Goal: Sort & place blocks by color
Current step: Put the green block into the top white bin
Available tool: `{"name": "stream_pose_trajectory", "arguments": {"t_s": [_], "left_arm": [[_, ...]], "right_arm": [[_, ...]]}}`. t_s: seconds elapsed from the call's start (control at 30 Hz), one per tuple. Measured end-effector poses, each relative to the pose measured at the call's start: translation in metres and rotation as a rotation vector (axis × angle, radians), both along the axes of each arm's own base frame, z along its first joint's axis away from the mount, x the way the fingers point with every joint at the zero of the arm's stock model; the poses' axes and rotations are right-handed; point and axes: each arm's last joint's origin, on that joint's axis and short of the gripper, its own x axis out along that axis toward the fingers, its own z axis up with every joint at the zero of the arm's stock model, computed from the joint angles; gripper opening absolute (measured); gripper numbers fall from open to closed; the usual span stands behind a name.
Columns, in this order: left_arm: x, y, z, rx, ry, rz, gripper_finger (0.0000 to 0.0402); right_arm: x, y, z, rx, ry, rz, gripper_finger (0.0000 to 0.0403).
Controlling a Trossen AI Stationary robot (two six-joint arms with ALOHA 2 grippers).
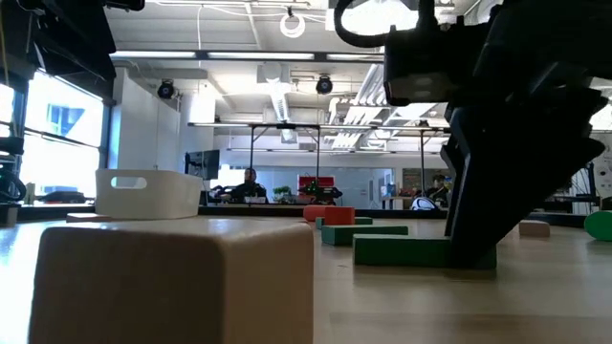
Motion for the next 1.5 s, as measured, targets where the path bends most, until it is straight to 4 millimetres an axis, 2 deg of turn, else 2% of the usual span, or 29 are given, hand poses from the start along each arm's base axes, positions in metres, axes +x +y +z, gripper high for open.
{"name": "stream_pose_trajectory", "arguments": {"t_s": [0.3, 0.47, 0.8, 0.93, 1.1, 1.23, 1.37, 1.5], "left_arm": [[0.000, 0.000, 0.000, 0.013, 0.001, -0.016, 0.0133], [0.000, 0.000, 0.000, 0.016, 0.001, -0.020, 0.0133], [0.000, 0.000, 0.000, -0.002, -0.003, 0.008, 0.0133], [0.001, 0.001, 0.000, -0.003, -0.002, 0.015, 0.0133], [0.003, 0.008, 0.000, 0.012, 0.000, 0.026, 0.0143], [0.005, 0.016, 0.000, 0.006, 0.002, 0.071, 0.0164], [0.009, 0.028, 0.000, -0.027, 0.005, 0.117, 0.0187], [0.016, 0.041, 0.003, -0.075, -0.047, 0.165, 0.0199]], "right_arm": [[0.004, -0.010, -0.001, 0.022, 0.045, 0.034, 0.0126], [0.004, -0.010, -0.001, 0.014, 0.039, 0.059, 0.0076], [0.004, -0.010, 0.001, 0.014, 0.024, 0.093, 0.0074], [0.004, -0.011, 0.012, 0.010, -0.013, 0.119, 0.0074], [0.010, -0.025, 0.029, -0.056, -0.085, 0.113, 0.0074], [0.014, -0.033, 0.031, -0.062, -0.083, 0.153, 0.0074], [0.025, -0.041, 0.041, -0.094, -0.119, 0.195, 0.0074], [0.041, -0.049, 0.061, -0.162, -0.175, 0.250, 0.0074]]}}
